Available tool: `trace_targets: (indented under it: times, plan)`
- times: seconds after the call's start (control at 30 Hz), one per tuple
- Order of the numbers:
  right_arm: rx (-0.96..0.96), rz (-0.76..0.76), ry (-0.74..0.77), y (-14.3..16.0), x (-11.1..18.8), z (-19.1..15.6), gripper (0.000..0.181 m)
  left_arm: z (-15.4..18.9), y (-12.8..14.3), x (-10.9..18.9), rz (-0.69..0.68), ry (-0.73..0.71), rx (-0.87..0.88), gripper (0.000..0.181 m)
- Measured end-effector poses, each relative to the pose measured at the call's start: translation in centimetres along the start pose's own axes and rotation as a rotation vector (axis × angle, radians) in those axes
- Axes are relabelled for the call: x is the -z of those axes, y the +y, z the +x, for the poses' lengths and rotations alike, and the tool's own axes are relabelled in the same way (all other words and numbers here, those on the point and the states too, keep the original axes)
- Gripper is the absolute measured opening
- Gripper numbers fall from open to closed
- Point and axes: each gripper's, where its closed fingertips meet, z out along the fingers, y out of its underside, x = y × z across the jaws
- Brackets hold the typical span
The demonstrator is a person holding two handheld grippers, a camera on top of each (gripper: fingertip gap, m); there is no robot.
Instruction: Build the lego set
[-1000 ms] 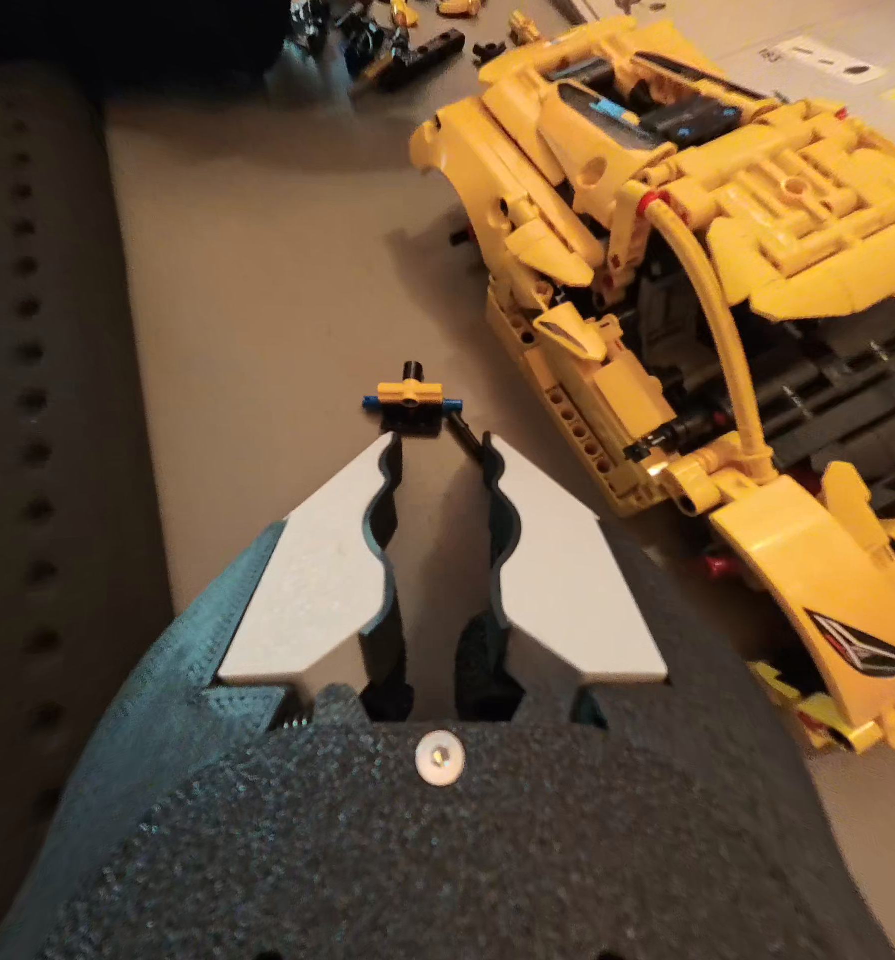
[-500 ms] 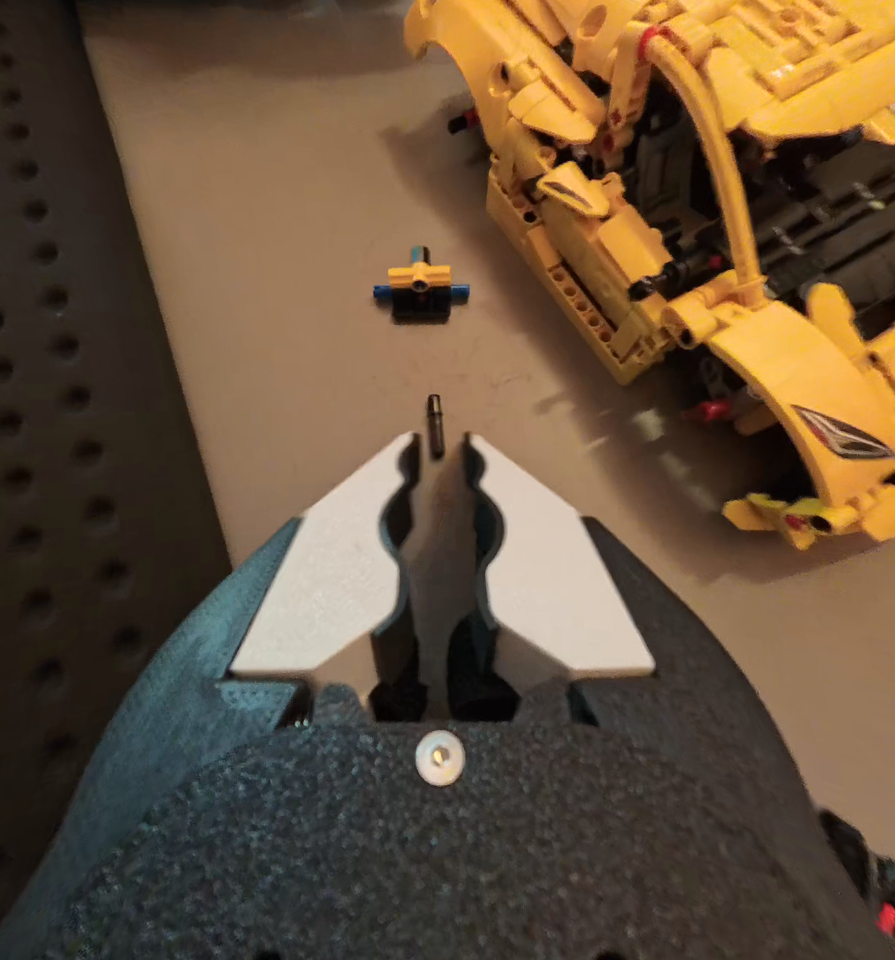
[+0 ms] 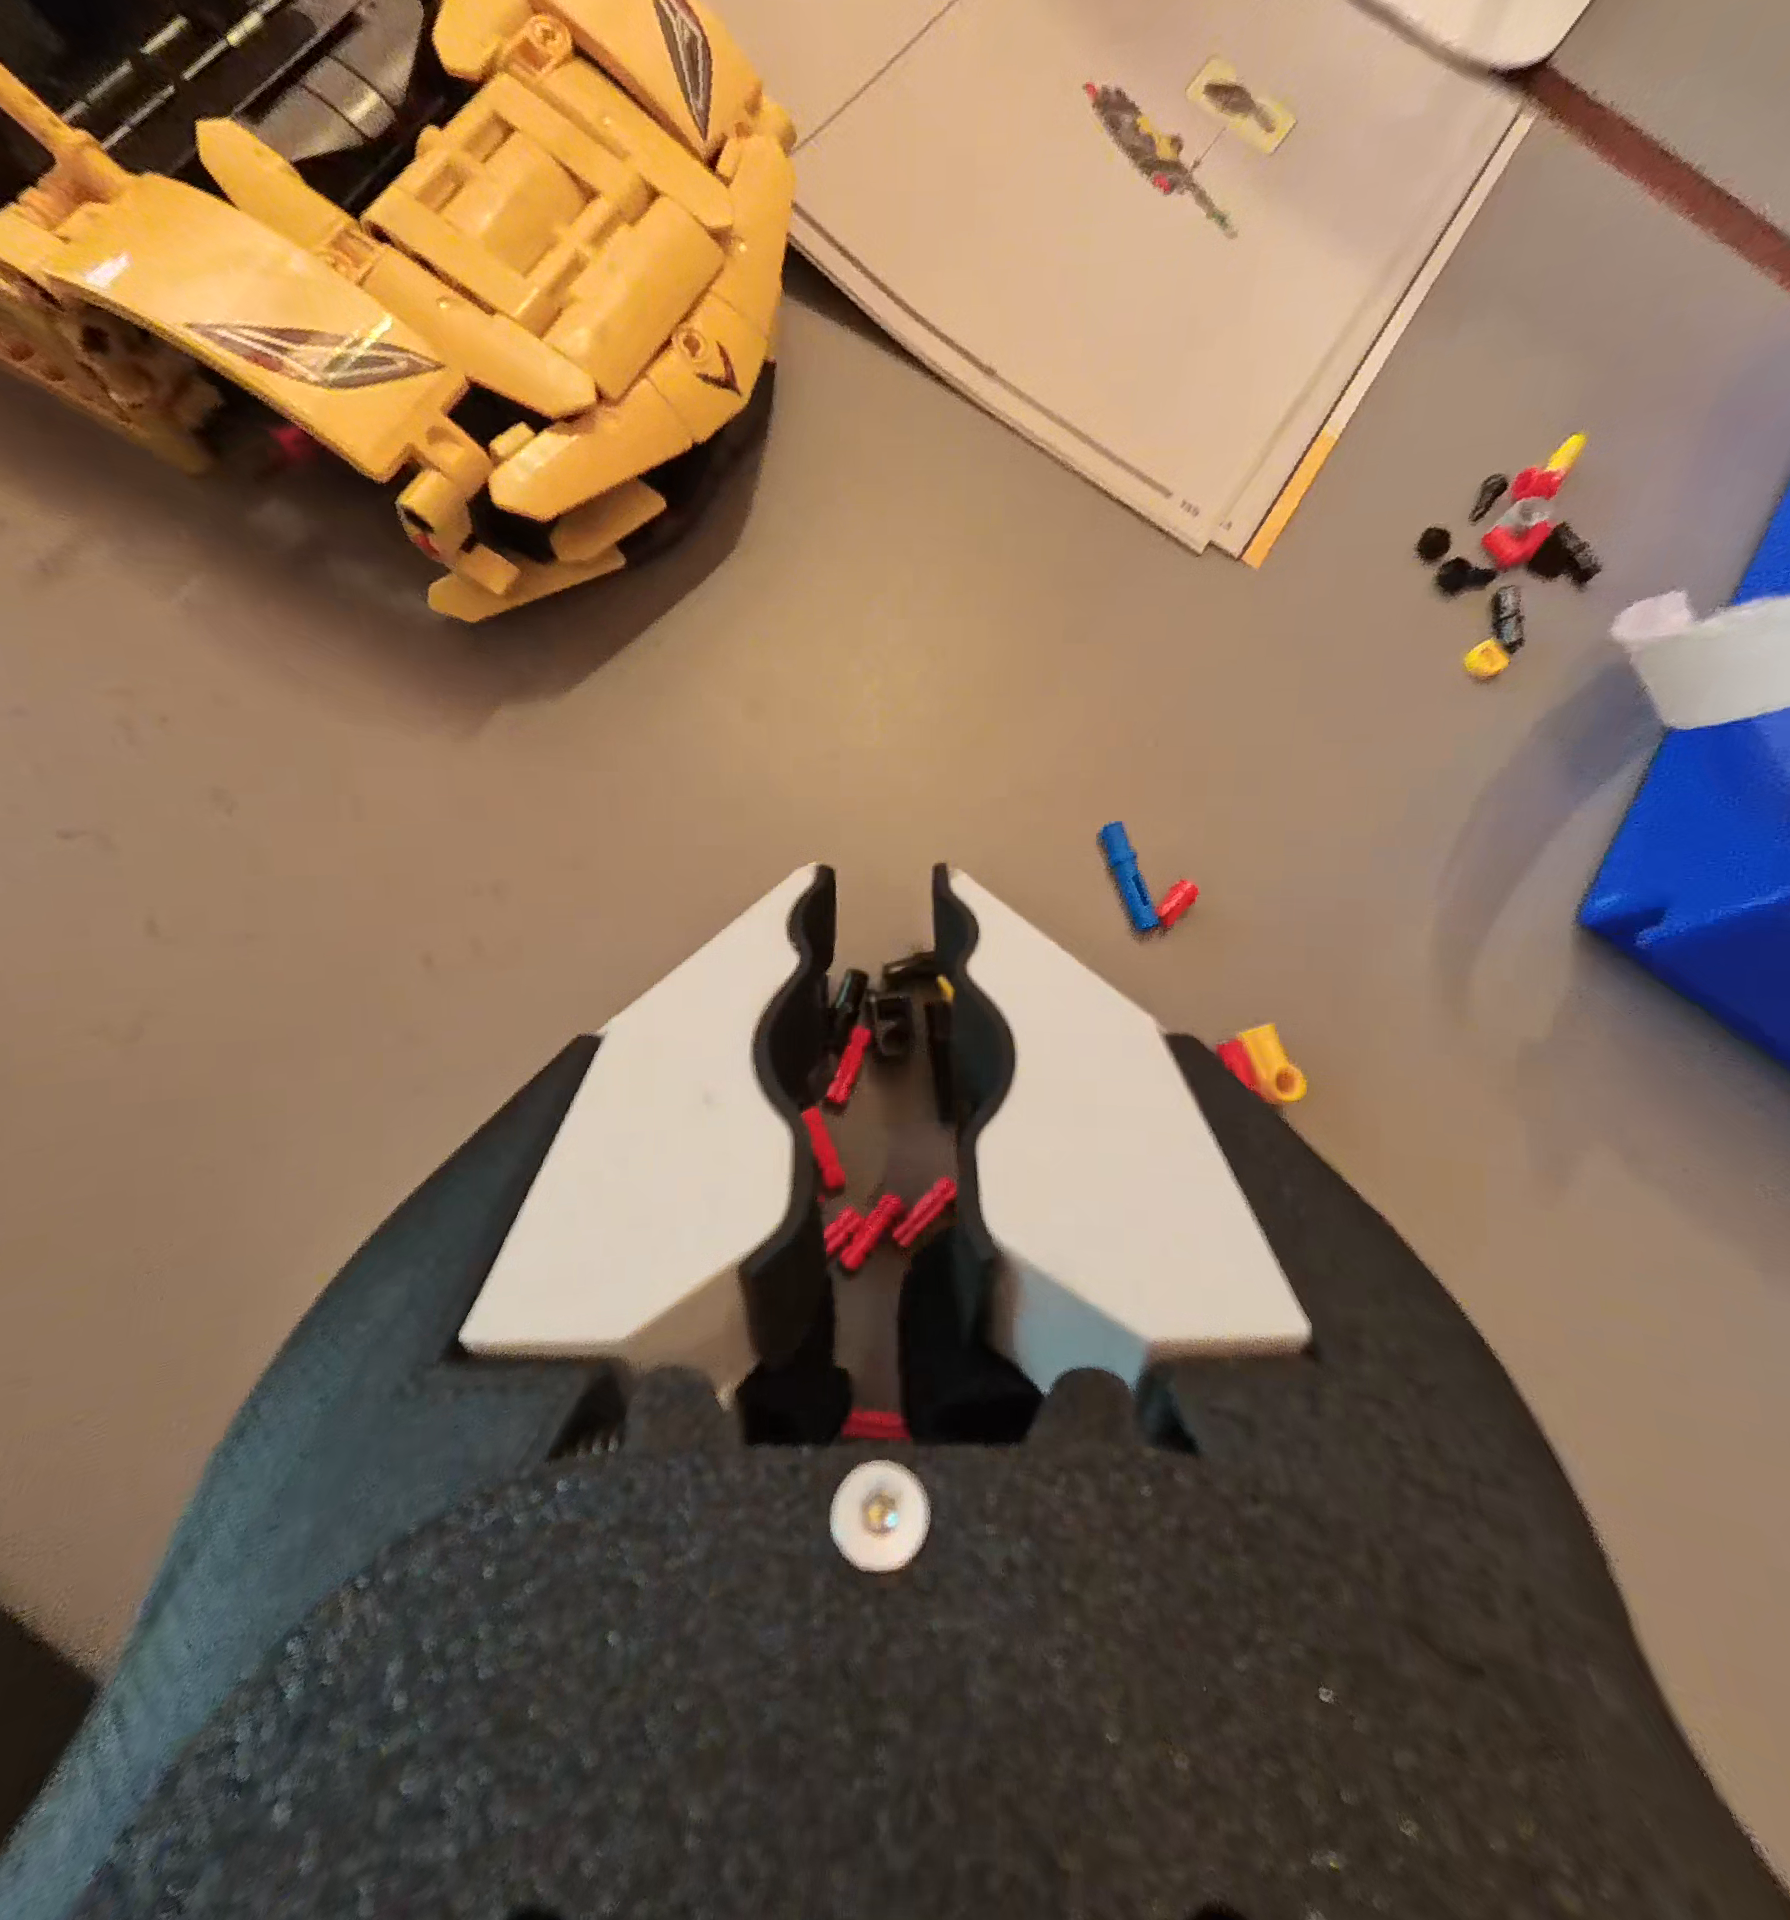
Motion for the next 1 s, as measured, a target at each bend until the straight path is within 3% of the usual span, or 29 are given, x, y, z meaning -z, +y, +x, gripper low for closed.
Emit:
trace_targets:
  times: [0.1, 0.3, 0.53, 0.77, 0.87, 0.97, 1.0]
  plan:
    - [-0.02, -0.072, 0.013, 1.5, -0.1, 0.8, 0.021, 0.1, -0.1, 0.1, 0.004, 0.005, 0.002, 0.013]
    - [-0.076, -0.067, -0.008, 1.8, 0.0, 1.1, 0.02, 0.1, -0.2, 0.1, 0.007, 0.009, 0.006, 0.013]
    - [0.048, -0.115, 0.083, 2.0, 0.0, 1.4, 0.005, 0.1, -0.1, 0.1, 0.005, 0.011, 0.011, 0.013]
    - [0.124, -0.09, 0.118, 0.7, 0.4, 0.9, 0.004, 0.1, -0.2, 0.1, 0.008, 0.008, 0.01, 0.013]
    - [0.189, 0.051, -0.038, -2.6, 0.9, -3.6, 0.004, 0.0, -0.1, 0.0, 0.004, 0.007, 0.012, 0.013]
    - [0.289, 0.145, -0.428, -4.4, 1.3, -13.4, 0.004, 0.0, -0.1, 0.0, 0.005, 0.006, 0.01, 0.013]
    - [0.315, 0.151, -0.491, -4.6, 1.1, -15.7, 0.004, 0.0, -0.1, 0.1, 0.006, 0.005, 0.008, 0.013]
